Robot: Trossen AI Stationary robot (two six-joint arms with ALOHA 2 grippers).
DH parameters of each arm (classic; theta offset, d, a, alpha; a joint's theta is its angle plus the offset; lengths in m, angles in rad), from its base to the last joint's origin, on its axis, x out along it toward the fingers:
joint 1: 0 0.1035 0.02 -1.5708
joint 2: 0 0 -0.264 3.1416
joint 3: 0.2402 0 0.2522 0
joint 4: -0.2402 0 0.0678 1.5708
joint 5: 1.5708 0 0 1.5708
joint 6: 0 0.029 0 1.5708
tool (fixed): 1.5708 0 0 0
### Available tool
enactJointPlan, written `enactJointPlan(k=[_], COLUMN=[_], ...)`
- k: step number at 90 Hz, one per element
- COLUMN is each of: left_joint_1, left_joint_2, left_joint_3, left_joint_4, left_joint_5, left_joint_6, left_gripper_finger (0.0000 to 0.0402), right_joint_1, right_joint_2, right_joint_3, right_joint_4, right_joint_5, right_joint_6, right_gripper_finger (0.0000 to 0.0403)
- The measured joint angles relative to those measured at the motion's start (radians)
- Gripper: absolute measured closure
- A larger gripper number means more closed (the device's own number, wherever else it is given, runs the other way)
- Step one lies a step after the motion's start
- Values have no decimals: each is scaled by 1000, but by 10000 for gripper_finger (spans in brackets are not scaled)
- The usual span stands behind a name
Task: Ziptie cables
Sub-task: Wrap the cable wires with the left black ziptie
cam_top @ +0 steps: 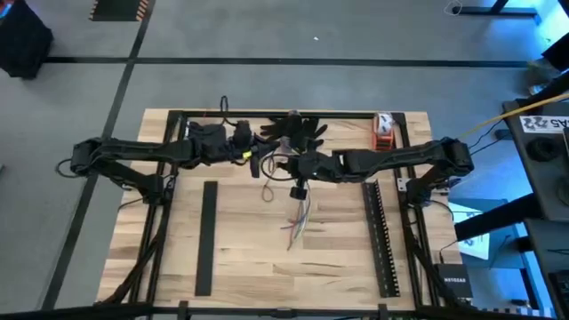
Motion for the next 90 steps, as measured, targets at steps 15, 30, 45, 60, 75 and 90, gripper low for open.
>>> enactJointPlan(k=[15,30,45,60,75,90], left_joint_1=[0,7,1,-7,-5,-8], left_joint_2=[73,131,211,312,456,603], left_joint_3=[0,0,0,-2,-61,-133], left_joint_4=[78,164,179,194,362,523], left_joint_5=[-4,-21,-11,6,86,93], left_joint_6=[-24,-33,-43,-37,-125,-276], left_gripper_finger=[401,401,401,401,401,401], right_joint_1=[0,0,0,0,0,1], right_joint_2=[-1,1,3,34,140,264], right_joint_3=[0,0,-1,-4,-4,-2], right_joint_4=[3,1,-22,-110,-143,-126], right_joint_5=[-9,-64,-50,-91,-148,-179], right_joint_6=[0,0,1,54,82,119], right_gripper_finger=[395,395,395,395,395,395])
